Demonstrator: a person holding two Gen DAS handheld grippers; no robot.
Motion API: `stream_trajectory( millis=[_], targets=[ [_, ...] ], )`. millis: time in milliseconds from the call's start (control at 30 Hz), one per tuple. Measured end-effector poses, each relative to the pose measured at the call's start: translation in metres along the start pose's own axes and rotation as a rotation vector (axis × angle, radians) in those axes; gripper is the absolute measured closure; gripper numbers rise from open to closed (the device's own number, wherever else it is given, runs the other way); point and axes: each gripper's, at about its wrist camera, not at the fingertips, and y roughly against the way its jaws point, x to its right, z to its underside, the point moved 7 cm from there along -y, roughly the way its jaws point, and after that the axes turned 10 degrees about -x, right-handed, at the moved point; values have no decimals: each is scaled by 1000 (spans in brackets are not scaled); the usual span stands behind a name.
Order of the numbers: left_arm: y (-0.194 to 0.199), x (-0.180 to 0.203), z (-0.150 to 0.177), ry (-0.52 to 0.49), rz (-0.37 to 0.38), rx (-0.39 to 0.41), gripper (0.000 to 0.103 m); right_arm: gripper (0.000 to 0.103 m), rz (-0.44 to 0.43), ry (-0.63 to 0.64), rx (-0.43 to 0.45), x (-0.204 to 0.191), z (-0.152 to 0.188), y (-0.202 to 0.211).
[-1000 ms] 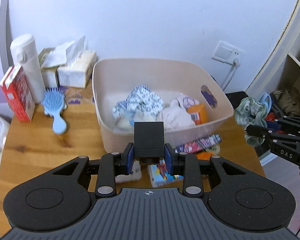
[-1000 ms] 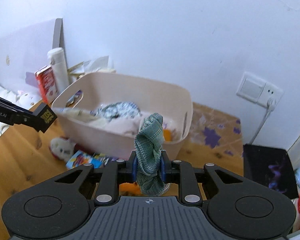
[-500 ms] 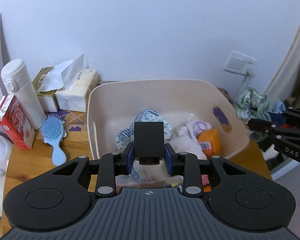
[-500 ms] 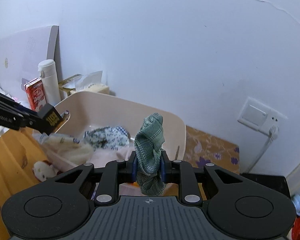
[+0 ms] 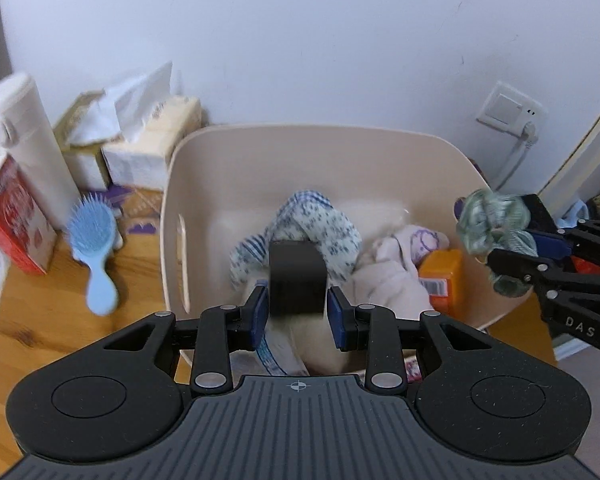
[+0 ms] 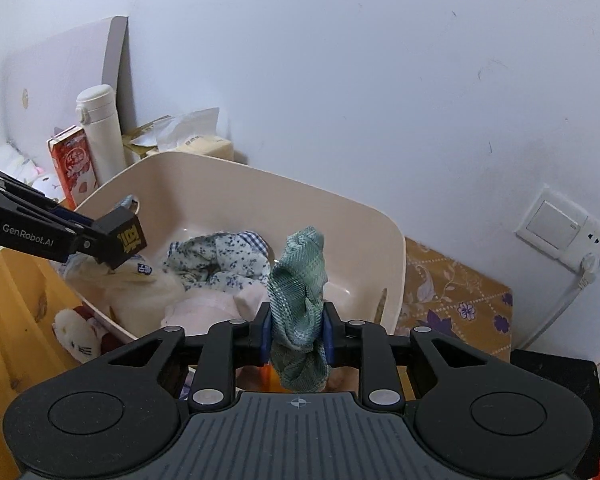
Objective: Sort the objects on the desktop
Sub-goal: 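Carry the black box and green scrunchie over the basket and open both tools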
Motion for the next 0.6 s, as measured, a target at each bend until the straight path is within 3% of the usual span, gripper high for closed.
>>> stream_trajectory(
  millis=[67, 167, 300, 400, 600],
  targets=[
    [0, -1, 3, 1, 5, -3, 65, 58, -4, -2, -3, 1, 2, 0],
    [4, -1, 8, 6, 8, 6, 49, 55, 1, -3, -1, 2, 5, 3],
    [14, -2, 11, 1, 30, 20, 42, 40, 3, -46, 15, 6, 11, 11],
    [24, -4, 15, -1, 32, 31, 31, 34, 15, -67, 26, 8, 17, 19],
    [35, -13, 27, -6, 45, 18, 26, 27, 49, -59, 41, 8, 34, 36]
  ],
)
